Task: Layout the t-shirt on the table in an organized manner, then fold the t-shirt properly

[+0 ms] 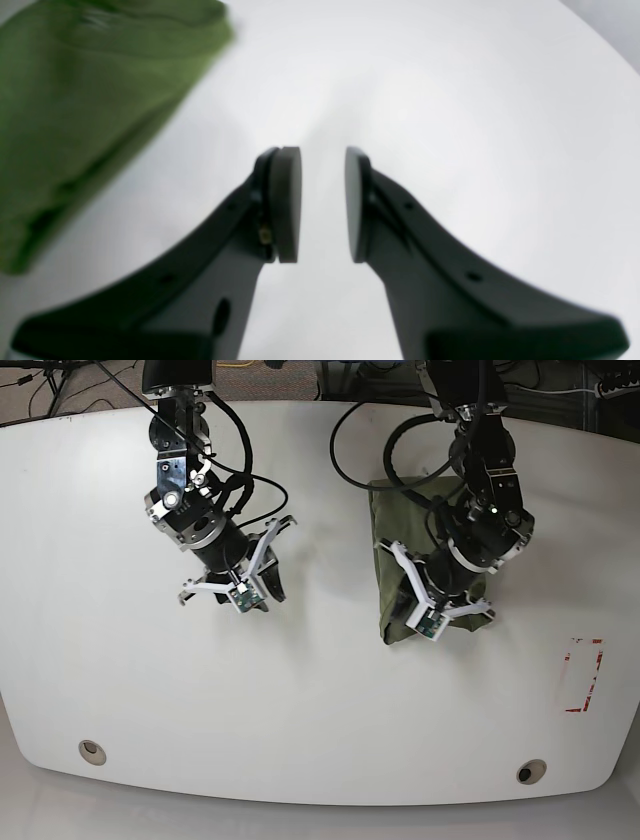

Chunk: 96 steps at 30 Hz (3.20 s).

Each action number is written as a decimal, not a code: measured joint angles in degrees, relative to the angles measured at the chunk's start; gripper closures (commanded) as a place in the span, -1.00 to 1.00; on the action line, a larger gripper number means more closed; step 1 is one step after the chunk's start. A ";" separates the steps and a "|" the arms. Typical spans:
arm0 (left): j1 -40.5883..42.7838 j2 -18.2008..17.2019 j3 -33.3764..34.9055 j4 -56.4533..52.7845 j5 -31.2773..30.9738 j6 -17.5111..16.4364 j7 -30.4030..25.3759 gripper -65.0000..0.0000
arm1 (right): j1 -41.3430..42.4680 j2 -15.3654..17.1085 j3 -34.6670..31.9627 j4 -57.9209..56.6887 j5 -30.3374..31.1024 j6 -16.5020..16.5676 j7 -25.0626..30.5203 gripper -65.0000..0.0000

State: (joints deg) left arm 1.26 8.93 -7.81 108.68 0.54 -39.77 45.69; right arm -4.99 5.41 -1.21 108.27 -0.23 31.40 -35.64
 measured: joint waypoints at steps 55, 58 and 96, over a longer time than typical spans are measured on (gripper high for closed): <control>-1.66 -38.16 -17.31 -50.29 -4.90 -1.44 -27.32 0.85 | -2.34 -3.58 10.25 -0.17 -0.61 6.56 -2.51 0.58; -1.70 -40.00 -17.31 -51.56 -4.00 -1.14 -26.77 0.85 | -2.89 -3.65 10.25 -0.17 -0.66 6.58 -2.58 0.58; -2.12 -25.40 -10.84 -18.99 2.60 -0.74 -18.93 0.85 | -3.98 -4.39 10.62 -7.69 -12.37 -0.83 21.33 0.58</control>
State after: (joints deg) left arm -0.86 -16.47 -18.65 89.69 3.14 -40.51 26.76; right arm -8.97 1.02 9.41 100.57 -12.60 30.57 -14.31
